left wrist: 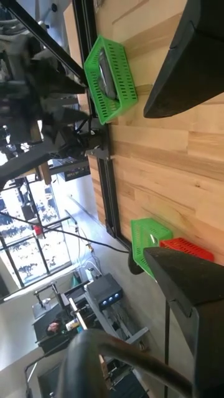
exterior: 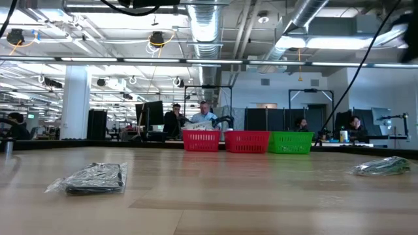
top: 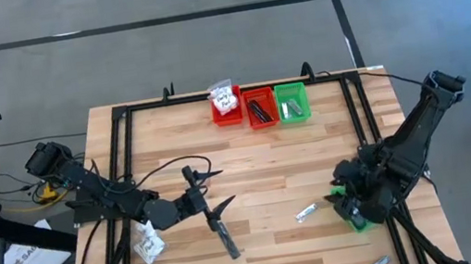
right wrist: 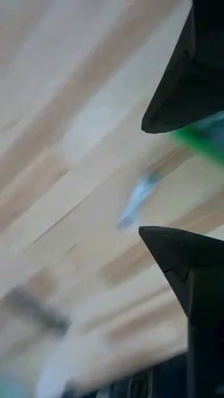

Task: Pick & Place Travel size toiletries

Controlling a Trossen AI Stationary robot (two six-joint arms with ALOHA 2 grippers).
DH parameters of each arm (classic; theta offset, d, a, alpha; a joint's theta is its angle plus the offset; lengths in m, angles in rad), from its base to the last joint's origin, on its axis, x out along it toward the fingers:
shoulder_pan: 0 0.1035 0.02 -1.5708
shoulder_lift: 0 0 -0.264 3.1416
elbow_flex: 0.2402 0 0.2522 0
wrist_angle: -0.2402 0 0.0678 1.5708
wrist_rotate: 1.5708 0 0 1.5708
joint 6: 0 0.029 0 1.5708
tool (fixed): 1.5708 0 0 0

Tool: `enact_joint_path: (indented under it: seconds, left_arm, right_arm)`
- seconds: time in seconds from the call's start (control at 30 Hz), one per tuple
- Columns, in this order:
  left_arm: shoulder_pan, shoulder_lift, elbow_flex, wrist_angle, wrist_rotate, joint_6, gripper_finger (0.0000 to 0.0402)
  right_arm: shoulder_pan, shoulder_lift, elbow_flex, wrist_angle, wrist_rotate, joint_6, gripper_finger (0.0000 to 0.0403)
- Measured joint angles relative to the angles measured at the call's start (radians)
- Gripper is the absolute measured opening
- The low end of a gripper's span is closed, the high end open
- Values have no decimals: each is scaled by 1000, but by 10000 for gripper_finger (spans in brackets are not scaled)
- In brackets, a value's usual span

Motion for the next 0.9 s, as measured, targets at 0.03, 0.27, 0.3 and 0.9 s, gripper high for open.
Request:
enact_joint_path:
  seconds: [0.03,0.27,0.3,0.9]
  left_arm:
    - [-2,0,0,0,0,0,347]
    - [-9,0,0,0,0,-19,347]
    - [-13,0,0,0,0,-18,347]
    - [-79,-5,0,-24,170,-18,347]
  right_arm:
    - [0,-9,0,46,48,-63,248]
    - [-1,-45,0,502,232,-604,248]
    - [-4,-42,0,580,231,-699,248]
    - [-96,110,0,1276,147,-1594,248]
